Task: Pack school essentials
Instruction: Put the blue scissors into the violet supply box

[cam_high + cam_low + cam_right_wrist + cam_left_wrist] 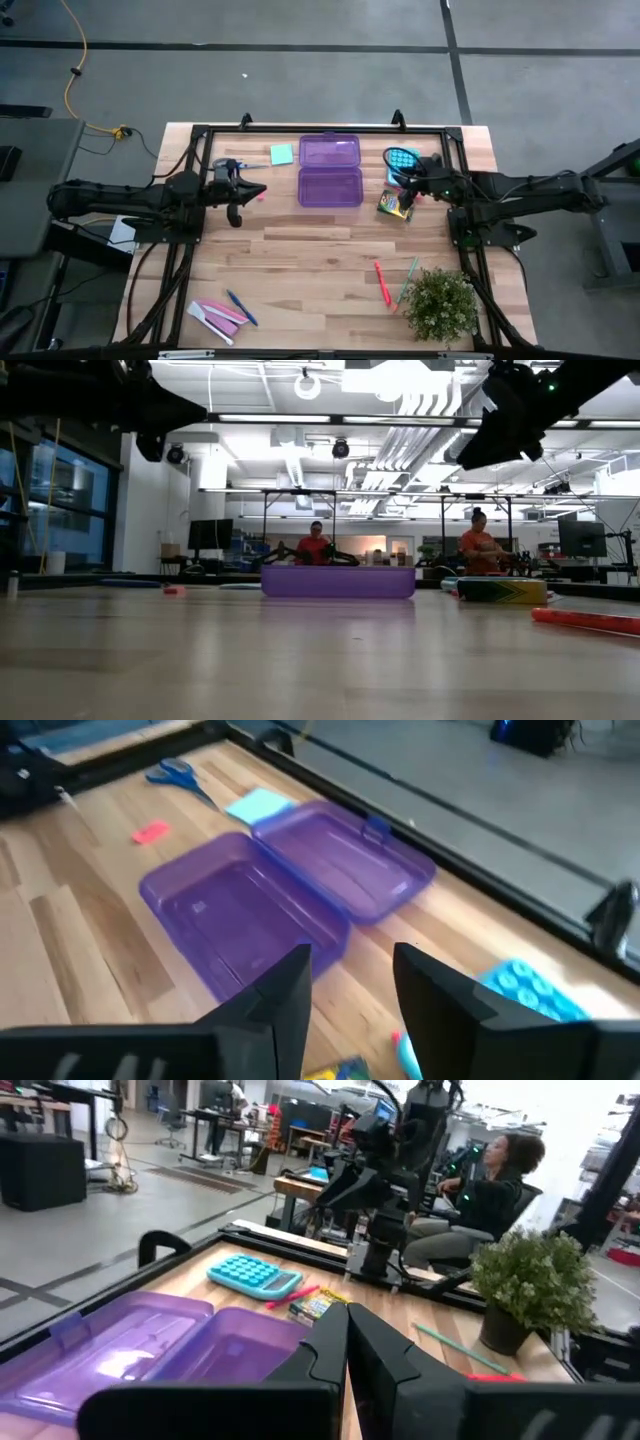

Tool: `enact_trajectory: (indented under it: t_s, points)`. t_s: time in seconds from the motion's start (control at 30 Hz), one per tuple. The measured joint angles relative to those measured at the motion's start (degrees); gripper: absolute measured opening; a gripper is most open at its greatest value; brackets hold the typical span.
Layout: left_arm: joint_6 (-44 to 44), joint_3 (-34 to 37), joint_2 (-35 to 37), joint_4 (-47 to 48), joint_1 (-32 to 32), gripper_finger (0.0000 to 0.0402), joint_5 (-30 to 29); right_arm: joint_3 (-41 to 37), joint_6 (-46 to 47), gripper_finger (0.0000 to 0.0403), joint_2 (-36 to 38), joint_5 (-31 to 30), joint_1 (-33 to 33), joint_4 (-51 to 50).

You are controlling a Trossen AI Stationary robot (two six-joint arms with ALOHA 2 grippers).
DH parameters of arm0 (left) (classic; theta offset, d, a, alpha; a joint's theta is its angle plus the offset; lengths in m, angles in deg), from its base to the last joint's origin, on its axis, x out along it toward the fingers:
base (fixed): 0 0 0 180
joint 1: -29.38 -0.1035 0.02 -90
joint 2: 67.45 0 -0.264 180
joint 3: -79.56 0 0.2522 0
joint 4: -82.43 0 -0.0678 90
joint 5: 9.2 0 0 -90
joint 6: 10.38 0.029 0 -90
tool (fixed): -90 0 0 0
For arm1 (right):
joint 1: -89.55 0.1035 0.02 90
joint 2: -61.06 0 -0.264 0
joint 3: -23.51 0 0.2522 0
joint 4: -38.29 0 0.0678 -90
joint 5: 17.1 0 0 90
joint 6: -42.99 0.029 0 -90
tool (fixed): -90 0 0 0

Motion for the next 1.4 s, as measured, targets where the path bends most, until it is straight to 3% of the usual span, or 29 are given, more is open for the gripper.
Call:
enact_trajectory:
  t_s: [0.17, 0.4, 0.5, 0.63, 0.7, 0.9, 1.17, 1.27, 1.4]
  points:
    - [0.02, -0.04, 0.01, -0.22, 0.0, 0.0001, -2.03, -3.67, -6.59, 0.0138, -1.09, 2.36, 0.02, 13.87]
    - [3.13, -0.04, -0.04, -0.22, 0.04, 0.0003, -5.34, -11.53, -13.5, 0.0138, -4.34, 8.95, 0.02, 42.02]
    - [4.5, -0.04, -0.07, 0.84, -0.04, 0.002, -12.58, -12.91, -16.69, 0.0138, -6.79, 8.86, -0.06, 49.65]
    - [4.75, -0.25, -1.99, 5.23, -0.73, 0.0068, -26.61, -12.91, -18.64, 0.0138, -10.06, 8.35, -1.82, 52.89]
    - [2.93, -2.14, -3.89, 11.61, -2.81, 0.0098, -28.9, -12.93, -18.23, 0.0138, -11.64, 8.36, -3.55, 53.58]
    - [-7.11, -16.75, -14.98, 36.64, -13.93, 0.0164, -23.46, -12.95, -14.47, 0.0138, -15.36, 9.14, -8.61, 54.28]
    - [-7.86, -36.59, -34.69, 69.81, -27.02, 0.0177, -14.95, -12.97, -12.08, 0.0138, -16.0, 15.2, -11.26, 56.08]
    - [-6.3, -39.64, -40.11, 76.82, -29.73, 0.0177, -10.89, -12.97, -11.91, 0.0138, -15.99, 15.9, -11.23, 56.1]
    - [-4.58, -39.68, -45.63, 78.51, -32.31, 0.0177, -7.15, -12.97, -10.69, 0.0138, -15.99, 15.9, -11.23, 56.08]
